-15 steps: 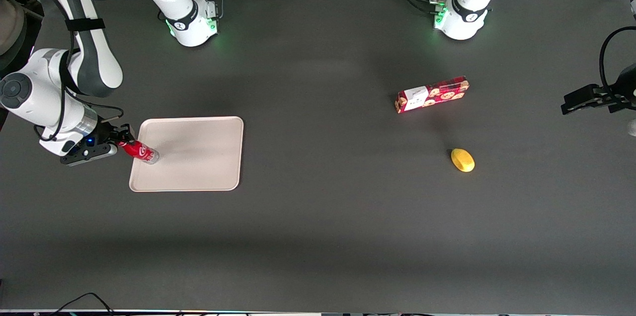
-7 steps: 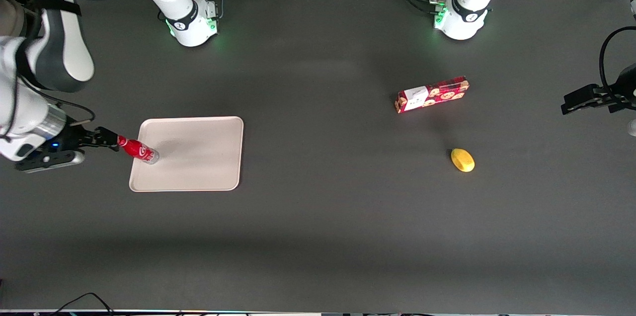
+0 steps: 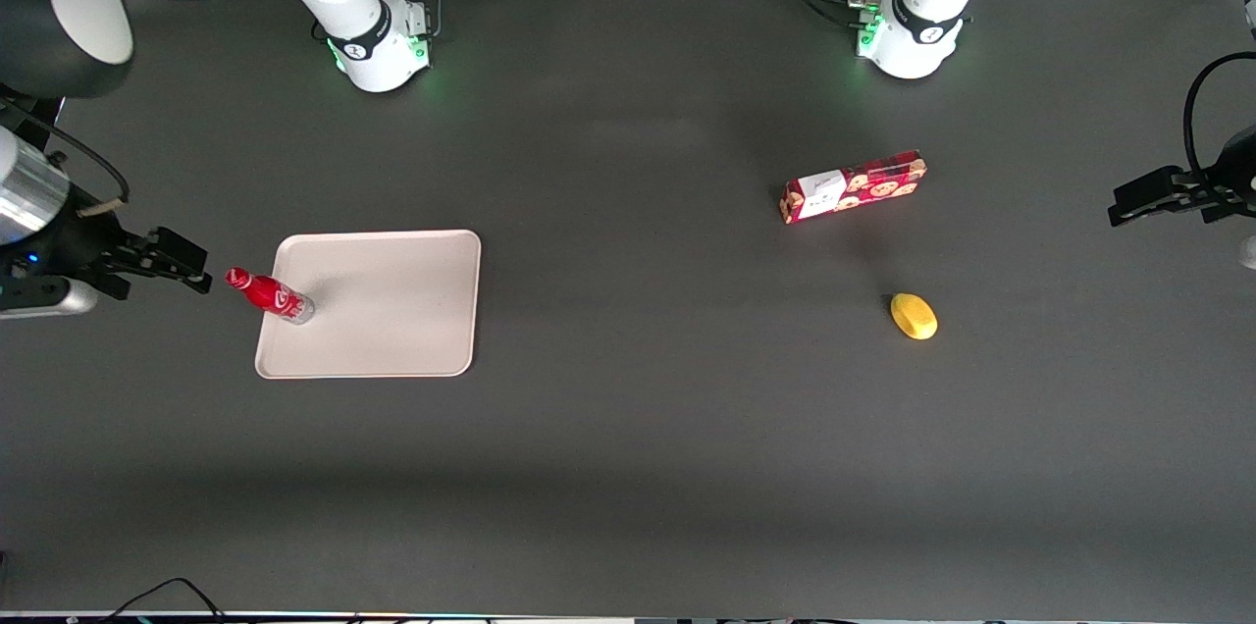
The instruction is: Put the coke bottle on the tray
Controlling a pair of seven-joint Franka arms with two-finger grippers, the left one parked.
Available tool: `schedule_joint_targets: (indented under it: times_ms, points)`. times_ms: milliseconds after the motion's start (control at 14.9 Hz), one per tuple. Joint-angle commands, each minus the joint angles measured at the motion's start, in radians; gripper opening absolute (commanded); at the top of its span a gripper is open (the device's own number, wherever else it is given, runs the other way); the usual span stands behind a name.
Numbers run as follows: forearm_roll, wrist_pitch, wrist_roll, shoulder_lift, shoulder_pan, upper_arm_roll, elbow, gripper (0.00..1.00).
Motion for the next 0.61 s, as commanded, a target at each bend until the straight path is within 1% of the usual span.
schedule_joint_targets:
  times_ms: [0,202,336,538]
  points:
    - [0.006,-0.165,0.042,0.022,-0.004,-0.006,0.139,1.00]
    - [0.010,-0.218,0.035,-0.012,-0.016,-0.028,0.132,1.00]
    - [0.015,-0.229,0.030,-0.021,-0.015,-0.066,0.135,1.00]
    - [0.015,-0.239,0.020,-0.024,-0.016,-0.071,0.132,1.00]
